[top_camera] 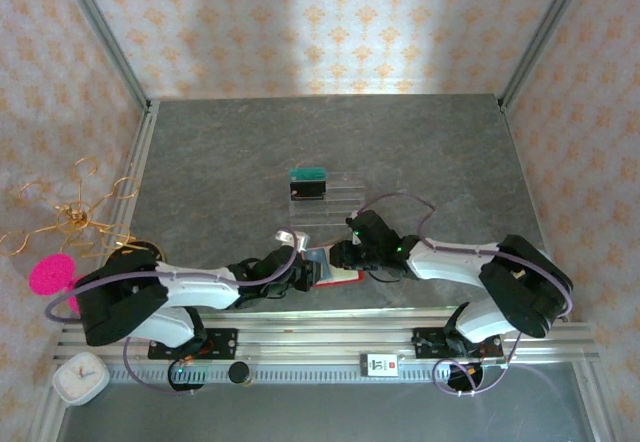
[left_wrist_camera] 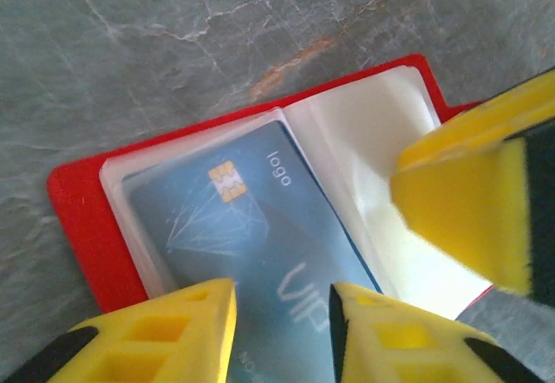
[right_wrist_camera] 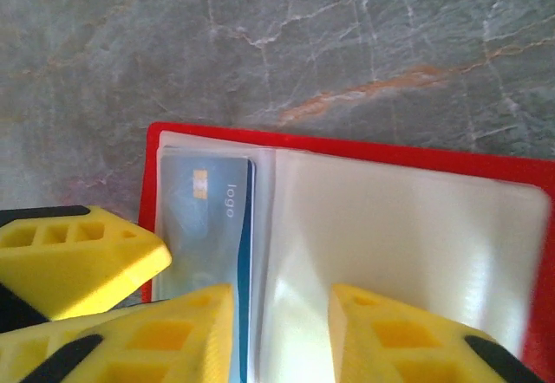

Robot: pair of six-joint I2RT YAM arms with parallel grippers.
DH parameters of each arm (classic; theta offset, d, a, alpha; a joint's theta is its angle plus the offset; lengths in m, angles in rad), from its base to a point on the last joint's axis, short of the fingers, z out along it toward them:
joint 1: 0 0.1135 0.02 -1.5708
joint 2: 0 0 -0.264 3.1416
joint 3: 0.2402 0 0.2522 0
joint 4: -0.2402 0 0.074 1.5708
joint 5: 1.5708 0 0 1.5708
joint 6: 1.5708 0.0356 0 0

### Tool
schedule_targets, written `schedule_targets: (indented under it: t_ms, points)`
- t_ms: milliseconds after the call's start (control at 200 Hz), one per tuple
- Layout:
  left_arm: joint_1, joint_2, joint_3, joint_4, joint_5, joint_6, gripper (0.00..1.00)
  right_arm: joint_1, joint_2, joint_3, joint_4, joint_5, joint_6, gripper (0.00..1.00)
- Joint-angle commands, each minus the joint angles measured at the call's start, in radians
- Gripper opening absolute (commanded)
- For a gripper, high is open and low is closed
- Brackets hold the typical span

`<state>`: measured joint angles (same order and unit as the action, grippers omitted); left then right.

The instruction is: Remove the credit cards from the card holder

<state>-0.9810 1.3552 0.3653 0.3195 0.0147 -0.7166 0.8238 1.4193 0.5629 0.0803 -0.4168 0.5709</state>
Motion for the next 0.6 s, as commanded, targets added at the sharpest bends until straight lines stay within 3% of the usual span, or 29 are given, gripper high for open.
schedule_targets:
  t_ms: [0,205,425,596]
  points:
    - [0.008,-0.039,-0.026,-0.189,-0.048,0.006,0.42,-0.001,-0.038,0.015,0.025,-0.008,-0.020,0.36]
    - [0.028,-0.089,-0.022,-0.245,-0.059,-0.004,0.48,0.002,-0.037,0.006,0.118,-0.097,-0.013,0.36]
    - [0.029,-0.237,-0.005,-0.282,-0.076,0.017,0.55,0.024,-0.020,0.012,0.108,-0.070,-0.055,0.38]
    - [0.035,-0.296,-0.021,-0.316,-0.117,-0.017,0.57,0.034,0.020,0.002,0.102,-0.001,-0.037,0.32]
